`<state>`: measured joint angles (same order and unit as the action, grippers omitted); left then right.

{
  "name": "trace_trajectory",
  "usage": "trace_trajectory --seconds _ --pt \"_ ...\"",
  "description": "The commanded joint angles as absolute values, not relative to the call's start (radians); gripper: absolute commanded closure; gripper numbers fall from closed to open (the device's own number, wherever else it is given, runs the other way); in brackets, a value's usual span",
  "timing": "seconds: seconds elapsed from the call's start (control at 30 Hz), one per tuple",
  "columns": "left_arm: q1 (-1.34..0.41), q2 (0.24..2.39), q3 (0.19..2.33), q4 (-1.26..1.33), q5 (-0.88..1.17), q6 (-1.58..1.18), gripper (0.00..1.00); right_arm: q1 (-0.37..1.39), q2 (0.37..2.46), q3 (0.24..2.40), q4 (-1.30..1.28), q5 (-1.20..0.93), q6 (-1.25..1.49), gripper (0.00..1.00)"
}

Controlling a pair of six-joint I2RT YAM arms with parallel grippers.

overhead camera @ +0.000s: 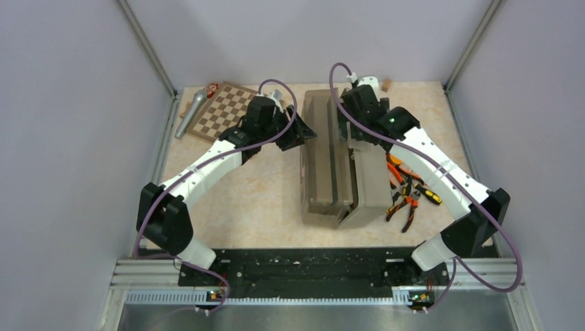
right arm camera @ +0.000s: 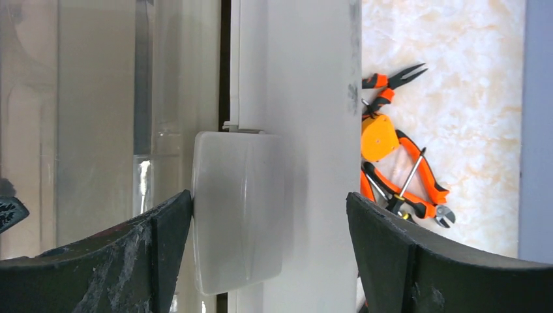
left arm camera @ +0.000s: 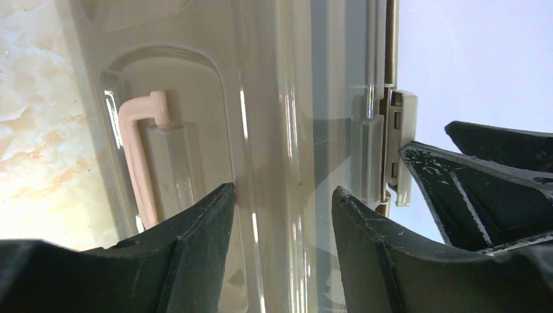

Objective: Pack the tool kit

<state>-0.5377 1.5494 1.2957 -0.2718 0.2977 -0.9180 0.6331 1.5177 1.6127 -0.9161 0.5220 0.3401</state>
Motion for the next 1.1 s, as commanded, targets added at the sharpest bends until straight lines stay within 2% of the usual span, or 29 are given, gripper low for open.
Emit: trace_trajectory --seconds 0.0,0.27,0.47,0.6,0.7,0.87,1.07 --pt "-0.544 1.530 1.311 -0.227 0.308 -0.916 0.39 0.612 1.450 1.647 -0.989 0.678 0.310 0.15" --pt "-0.544 1.523 1.308 -0.229 0.303 -0.914 0.39 0.505 1.360 1.587 -0.974 0.553 0.361 0.15" --pt "-0.544 1.526 1.307 -0.228 0.306 -0.914 0.39 0.507 1.286 1.561 -1.012 0.413 0.434 0.14" --pt "-0.544 1.525 1.304 -0.228 0.301 -0.913 0.39 0.605 1.223 1.554 -1.046 0.387 0.484 0.14" --pt "-0.544 1.526 1.304 -0.229 0.304 -0.910 0.39 0.679 1.226 1.539 -1.110 0.370 0.544 0.18" --pt "-0.544 1.530 1.307 -0.229 0.307 -0.911 0.39 0.829 1.262 1.470 -1.186 0.463 0.657 0.27" --pt "-0.544 1.530 1.303 -0.229 0.308 -0.907 0.39 0.862 1.306 1.407 -1.214 0.554 0.709 0.31"
